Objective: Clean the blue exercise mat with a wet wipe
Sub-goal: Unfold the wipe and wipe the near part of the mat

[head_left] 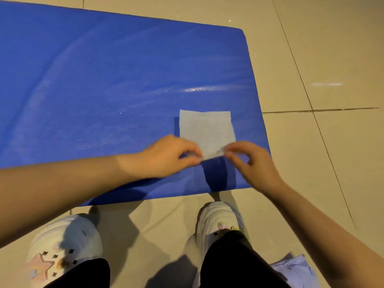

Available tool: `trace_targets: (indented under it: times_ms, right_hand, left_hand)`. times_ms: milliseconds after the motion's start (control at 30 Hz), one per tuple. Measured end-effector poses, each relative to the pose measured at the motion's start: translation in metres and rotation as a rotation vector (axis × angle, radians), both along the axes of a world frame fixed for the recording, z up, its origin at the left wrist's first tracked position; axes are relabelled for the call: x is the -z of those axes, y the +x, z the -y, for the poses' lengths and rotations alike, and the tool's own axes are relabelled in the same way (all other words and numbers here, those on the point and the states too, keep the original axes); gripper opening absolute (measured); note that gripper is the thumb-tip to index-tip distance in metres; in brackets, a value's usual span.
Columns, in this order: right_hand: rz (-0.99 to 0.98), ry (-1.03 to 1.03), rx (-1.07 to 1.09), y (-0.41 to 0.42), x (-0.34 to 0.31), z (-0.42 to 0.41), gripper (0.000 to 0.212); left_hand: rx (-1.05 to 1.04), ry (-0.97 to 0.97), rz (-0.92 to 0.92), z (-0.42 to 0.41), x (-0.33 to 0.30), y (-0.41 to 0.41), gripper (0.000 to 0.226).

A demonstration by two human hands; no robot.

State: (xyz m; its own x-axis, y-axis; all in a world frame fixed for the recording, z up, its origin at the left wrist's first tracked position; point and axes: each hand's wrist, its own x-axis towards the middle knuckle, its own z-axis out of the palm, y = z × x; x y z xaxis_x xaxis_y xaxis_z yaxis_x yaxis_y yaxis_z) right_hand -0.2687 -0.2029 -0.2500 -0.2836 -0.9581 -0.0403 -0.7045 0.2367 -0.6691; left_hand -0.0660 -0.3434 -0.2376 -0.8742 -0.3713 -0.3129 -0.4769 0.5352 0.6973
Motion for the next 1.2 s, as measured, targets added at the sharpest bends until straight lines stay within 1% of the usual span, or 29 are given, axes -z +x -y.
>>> trace_targets:
  times_ms: [67,100,133,167,267,300,367,433,467,500,567,633,733,767,800,933,1000,1067,1100,1133,1167,1200]
  right_hand:
    - [-0.246,0.138,-0.233,0.001,0.03,-0.02,0.019]
    - [-0.356,0.194,-0.33,0.0,0.043,-0.029,0.02]
    - [-0.43,0.238,-0.377,-0.002,0.05,-0.037,0.02]
    - [-0.474,0.263,-0.377,-0.004,0.054,-0.04,0.02]
    - [-0.458,0.268,-0.265,-0.003,0.049,-0.037,0.028]
    - [-0.443,0.238,-0.226,-0.001,0.047,-0.031,0.03]
    - [-0.402,0.183,-0.181,0.007,0.049,-0.014,0.038]
    - [-0.366,0.171,-0.152,0.018,0.055,0.005,0.05]
    - [-0.36,0.175,-0.143,0.025,0.06,0.015,0.053]
    - [-0.354,0.18,-0.139,0.032,0.066,0.024,0.055]
    - [-0.329,0.213,-0.154,0.047,0.08,0.042,0.06]
    - [-0.343,0.261,-0.208,0.056,0.095,0.055,0.067]
    - [-0.407,0.237,-0.312,0.045,0.112,0.056,0.07]
    - [-0.422,0.215,-0.31,0.032,0.115,0.054,0.069]
    - [-0.435,0.205,-0.267,0.017,0.118,0.052,0.069]
    - [-0.446,0.278,0.115,-0.045,0.12,0.032,0.073]
    - [-0.435,0.291,0.24,-0.058,0.117,0.023,0.076]
    - [-0.429,0.321,0.328,-0.052,0.117,0.021,0.078]
    - [-0.441,0.325,0.34,-0.042,0.117,0.021,0.078]
    - [-0.46,0.314,0.299,-0.027,0.116,0.021,0.076]
    - [-0.481,0.285,0.199,-0.007,0.116,0.021,0.074]
    - [-0.483,0.245,0.053,0.015,0.117,0.022,0.07]
  left_hand:
    - [0.238,0.057,0.287,-0.011,0.022,0.015,0.027]
    - [0.314,0.096,0.388,-0.016,0.03,0.023,0.028]
    - [0.349,0.12,0.448,-0.021,0.036,0.03,0.03]
    - [0.345,0.127,0.461,-0.024,0.041,0.035,0.032]
    - [0.181,0.092,0.357,-0.017,0.046,0.04,0.03]
    - [0.119,0.041,0.323,-0.01,0.049,0.039,0.034]
    - [0.043,-0.13,0.309,0.008,0.057,0.037,0.056]
    - [0.011,-0.296,0.413,0.024,0.066,0.039,0.085]
    - [-0.016,-0.326,0.483,0.03,0.069,0.041,0.099]
    - [-0.06,-0.313,0.546,0.035,0.07,0.043,0.109]
    - [-0.142,-0.23,0.637,0.042,0.073,0.047,0.121]
    - [-0.104,-0.195,0.698,0.045,0.075,0.046,0.128]
    - [-0.035,-0.14,0.746,0.049,0.075,0.046,0.136]
    - [-0.022,-0.123,0.757,0.051,0.074,0.047,0.138]
    - [-0.011,-0.109,0.767,0.052,0.074,0.047,0.139]
    - [0.022,-0.099,0.786,0.053,0.072,0.047,0.139]
    - [0.033,-0.102,0.784,0.052,0.071,0.048,0.138]
    - [0.038,-0.106,0.769,0.052,0.071,0.049,0.138]
    - [0.043,-0.105,0.763,0.052,0.069,0.049,0.138]
    - [0.046,-0.105,0.759,0.052,0.069,0.049,0.138]
    - [0.048,-0.109,0.759,0.051,0.069,0.05,0.138]
    - [0.049,-0.113,0.761,0.051,0.07,0.051,0.138]
